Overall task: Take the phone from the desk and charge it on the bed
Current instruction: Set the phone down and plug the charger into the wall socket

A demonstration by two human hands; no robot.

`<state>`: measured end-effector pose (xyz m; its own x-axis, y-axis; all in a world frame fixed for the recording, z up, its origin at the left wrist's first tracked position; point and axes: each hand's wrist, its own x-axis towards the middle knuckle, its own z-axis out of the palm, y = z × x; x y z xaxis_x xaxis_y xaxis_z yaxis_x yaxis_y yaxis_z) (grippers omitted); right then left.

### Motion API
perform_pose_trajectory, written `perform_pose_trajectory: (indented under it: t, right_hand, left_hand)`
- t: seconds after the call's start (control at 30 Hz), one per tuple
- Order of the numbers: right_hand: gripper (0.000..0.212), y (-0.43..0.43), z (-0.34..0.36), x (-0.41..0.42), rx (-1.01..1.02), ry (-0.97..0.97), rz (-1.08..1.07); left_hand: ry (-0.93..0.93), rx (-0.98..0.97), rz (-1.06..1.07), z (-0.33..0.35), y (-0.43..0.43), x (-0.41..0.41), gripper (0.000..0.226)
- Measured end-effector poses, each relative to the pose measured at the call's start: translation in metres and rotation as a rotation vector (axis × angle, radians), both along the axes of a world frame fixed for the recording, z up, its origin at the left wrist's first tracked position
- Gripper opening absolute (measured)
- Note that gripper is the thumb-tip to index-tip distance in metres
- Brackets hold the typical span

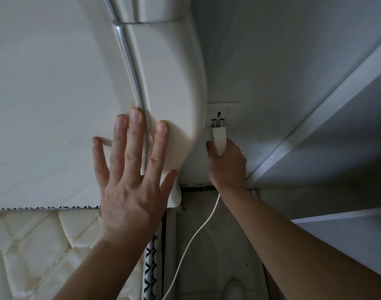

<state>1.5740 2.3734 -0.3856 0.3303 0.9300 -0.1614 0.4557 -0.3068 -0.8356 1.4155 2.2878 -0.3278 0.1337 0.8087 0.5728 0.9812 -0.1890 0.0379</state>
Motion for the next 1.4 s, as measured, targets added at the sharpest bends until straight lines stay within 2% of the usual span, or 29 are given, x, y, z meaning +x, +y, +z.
perform_pose_trajectory:
  t: [0.33, 0.47, 0.53, 0.63, 0.77, 0.87, 1.17, 1.3, 1.4]
  right_hand:
    - [0.039, 0.0, 0.009, -0.003, 0.01, -0.121, 0.02]
    - [0.035, 0.001, 0.011, 0.0, -0.019, -0.08, 0.045]
    - [0.037, 0.001, 0.013, 0.002, -0.012, 0.052, 0.023]
    - [0.048, -0.001, 0.015, 0.005, -0.08, 0.374, -0.086]
    - [0.046, -0.003, 0.014, 0.006, -0.116, 0.615, -0.21]
    - [0.035, -0.002, 0.02, 0.004, -0.213, 0.837, -0.298]
    - [0.037, 0.002, 0.033, 0.007, -0.158, 0.667, -0.213]
    - [0.031, -0.001, 0.028, 0.006, -0.121, 0.564, -0.106]
    - [0.032, 0.005, 0.037, 0.008, -0.157, 0.568, -0.152]
  left_hand:
    - [-0.025, -0.011, -0.026, 0.002, -0.001, 0.0, 0.091]
    - [-0.042, -0.015, -0.036, 0.004, -0.002, 0.0, 0.089]
    - [-0.049, -0.018, -0.04, 0.004, -0.002, 0.0, 0.088]
    - [-0.047, -0.022, -0.049, 0.005, -0.003, -0.002, 0.087]
    - [-0.043, -0.031, -0.06, 0.007, -0.003, -0.005, 0.09]
    - [-0.051, -0.048, -0.066, 0.008, -0.004, -0.005, 0.091]
    - [-0.039, -0.058, -0.063, 0.013, -0.007, -0.006, 0.094]
    - [-0.036, -0.048, -0.056, 0.012, -0.007, -0.007, 0.099]
    - [-0.033, -0.047, -0.056, 0.012, -0.007, -0.006, 0.097]
